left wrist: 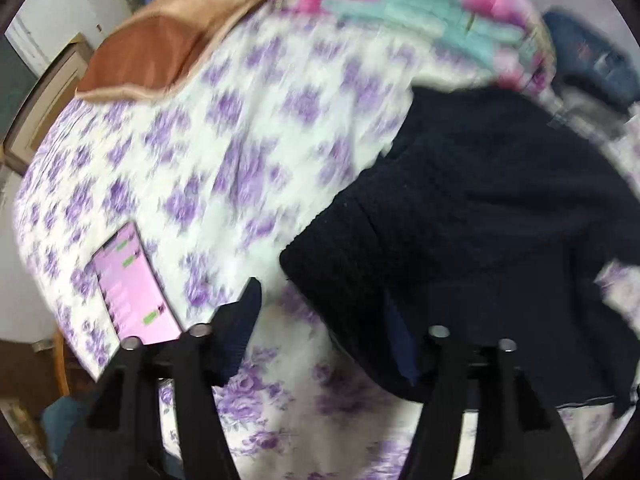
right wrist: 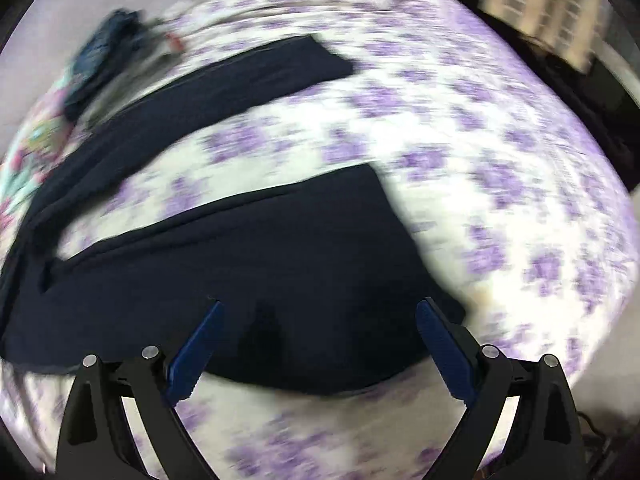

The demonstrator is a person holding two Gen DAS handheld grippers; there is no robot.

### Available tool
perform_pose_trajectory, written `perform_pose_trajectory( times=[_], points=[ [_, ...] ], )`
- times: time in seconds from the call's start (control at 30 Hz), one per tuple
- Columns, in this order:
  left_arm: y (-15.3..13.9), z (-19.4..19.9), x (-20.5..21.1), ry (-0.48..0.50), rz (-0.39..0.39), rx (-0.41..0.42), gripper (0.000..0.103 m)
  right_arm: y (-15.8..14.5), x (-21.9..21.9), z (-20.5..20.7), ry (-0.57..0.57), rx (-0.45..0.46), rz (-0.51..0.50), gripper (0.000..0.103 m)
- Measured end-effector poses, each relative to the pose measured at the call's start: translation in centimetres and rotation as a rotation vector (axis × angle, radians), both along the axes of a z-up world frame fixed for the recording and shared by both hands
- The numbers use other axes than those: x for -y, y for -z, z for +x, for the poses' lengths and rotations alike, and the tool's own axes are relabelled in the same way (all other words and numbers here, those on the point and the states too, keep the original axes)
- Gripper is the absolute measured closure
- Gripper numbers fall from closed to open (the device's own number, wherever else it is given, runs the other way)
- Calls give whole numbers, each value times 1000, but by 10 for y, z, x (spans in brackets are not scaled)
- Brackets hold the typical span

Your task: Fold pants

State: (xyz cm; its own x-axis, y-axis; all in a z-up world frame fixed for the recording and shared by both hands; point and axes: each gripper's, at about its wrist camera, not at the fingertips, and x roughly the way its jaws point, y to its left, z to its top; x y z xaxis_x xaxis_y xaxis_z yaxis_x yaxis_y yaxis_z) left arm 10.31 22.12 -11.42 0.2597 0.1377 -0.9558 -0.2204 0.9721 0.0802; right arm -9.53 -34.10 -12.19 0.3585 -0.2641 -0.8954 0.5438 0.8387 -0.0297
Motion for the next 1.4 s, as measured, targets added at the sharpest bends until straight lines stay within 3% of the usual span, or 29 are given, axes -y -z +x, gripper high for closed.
perform_pose_trajectory(
  times=[0.07,0.13,0.23,0.33,0.37,0.47,0.57,0.63,0.7,0.73,0.77,0.8,0.83,0.87,0.97,1.07,1.17,1.33,1.37,1.4],
  points=[
    [-2,-8,1,-41,6,36,41,-4,20,-5,58,35,-6,7],
    [-13,-13,4,-38,34,100,31,-4,48,-3,116,70,40,7],
    [-34,-15,2,-33,56,203,21,6,75,15,114,78,73,7],
    [-42,-16,0,-49,10,219,19,28,92,40,59,34,85,8],
    [-42,-13,0,-54,-2,210,19,36,93,50,24,23,108,19],
    [-42,-13,6,-52,-24,193,19,38,82,69,-142,44,191,96],
    [-43,-14,18,-62,-26,185,19,10,84,76,-179,75,160,96],
    [-42,-12,25,-69,-62,190,19,-20,97,76,-143,134,64,96],
    [-44,-13,33,-74,-49,193,19,-28,116,94,-132,132,11,88],
    [-42,-14,36,-76,-44,190,19,-23,122,102,-120,111,-12,79],
    [-39,-14,39,-79,-43,180,19,-14,130,110,-87,70,-72,46],
    [-34,-15,41,-84,-40,157,19,0,140,123,-18,-13,-177,22],
    [-31,-16,42,-88,-40,145,19,12,145,131,19,-83,-219,23],
    [-28,-17,43,-90,-44,131,19,16,144,134,14,-93,-202,26],
    [-24,-21,38,-106,-45,128,19,1,138,113,37,-1,-134,24],
    [-18,-24,29,-136,-75,122,19,-9,133,73,31,12,-137,24],
    [-8,-26,17,-165,-91,94,19,2,128,26,7,23,34,24],
    [10,-27,0,-199,-139,47,19,40,108,17,83,92,293,24],
    [11,-27,-1,-201,-147,44,19,46,101,23,100,117,310,36],
    [12,-28,-3,-200,-156,42,19,45,94,29,105,143,290,69]
  ],
)
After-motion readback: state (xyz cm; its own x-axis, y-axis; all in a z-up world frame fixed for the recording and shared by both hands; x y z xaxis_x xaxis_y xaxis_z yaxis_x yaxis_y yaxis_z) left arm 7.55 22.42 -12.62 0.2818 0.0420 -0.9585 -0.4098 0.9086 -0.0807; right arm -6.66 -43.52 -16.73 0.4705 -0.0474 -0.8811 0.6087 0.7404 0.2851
